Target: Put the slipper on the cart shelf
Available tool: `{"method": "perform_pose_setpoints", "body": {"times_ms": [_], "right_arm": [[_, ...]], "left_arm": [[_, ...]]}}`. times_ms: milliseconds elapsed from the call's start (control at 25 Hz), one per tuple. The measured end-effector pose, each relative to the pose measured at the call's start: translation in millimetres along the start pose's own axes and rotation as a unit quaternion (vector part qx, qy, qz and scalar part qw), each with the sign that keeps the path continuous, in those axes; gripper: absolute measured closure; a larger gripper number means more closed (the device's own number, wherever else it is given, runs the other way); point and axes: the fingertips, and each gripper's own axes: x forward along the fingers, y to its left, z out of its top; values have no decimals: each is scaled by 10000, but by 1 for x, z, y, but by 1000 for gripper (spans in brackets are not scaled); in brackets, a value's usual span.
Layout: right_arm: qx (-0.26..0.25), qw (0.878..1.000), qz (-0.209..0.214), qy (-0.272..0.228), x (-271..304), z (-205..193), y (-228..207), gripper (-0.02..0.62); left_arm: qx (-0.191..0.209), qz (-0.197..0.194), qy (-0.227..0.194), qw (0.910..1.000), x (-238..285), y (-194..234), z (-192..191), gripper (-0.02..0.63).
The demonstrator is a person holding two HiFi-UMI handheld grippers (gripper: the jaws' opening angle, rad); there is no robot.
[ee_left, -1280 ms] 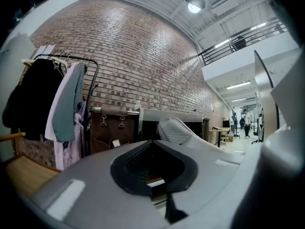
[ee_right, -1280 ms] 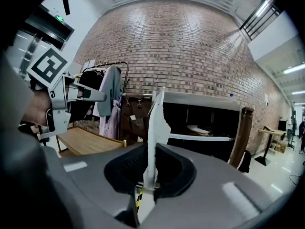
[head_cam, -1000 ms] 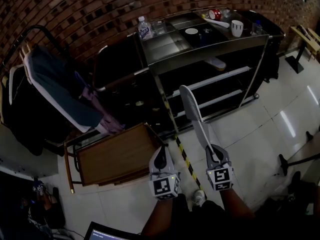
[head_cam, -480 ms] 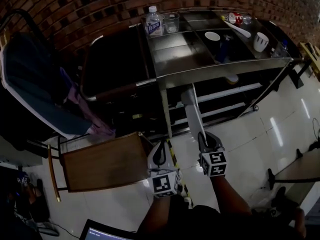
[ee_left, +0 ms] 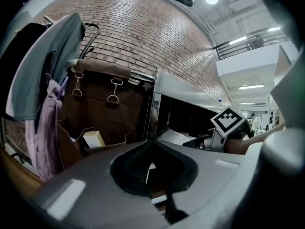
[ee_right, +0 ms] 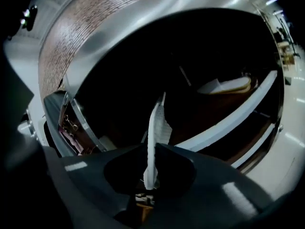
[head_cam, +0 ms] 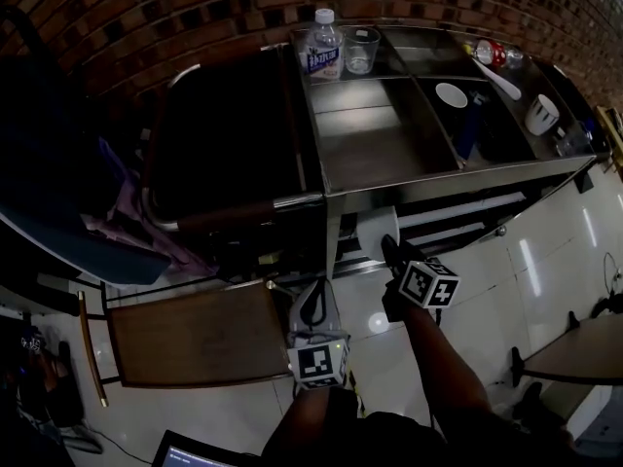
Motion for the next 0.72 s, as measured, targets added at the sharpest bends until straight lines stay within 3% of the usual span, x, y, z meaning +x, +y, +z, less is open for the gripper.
{"method": "perform_pose_setpoints", "body": {"times_ms": [160, 560, 720], "right_arm": [[475, 9985, 216, 160, 20, 3, -3, 560], [39, 9996, -35, 270, 55, 10, -19, 552], [-271, 9987, -356, 228, 65, 15, -27, 531]], "left_arm": [[-57, 55, 129, 9999, 8, 10, -8, 590], [-105, -10, 238, 9997, 27, 19, -14, 590], [-100, -85, 240, 9996, 32, 16, -15, 590]]}}
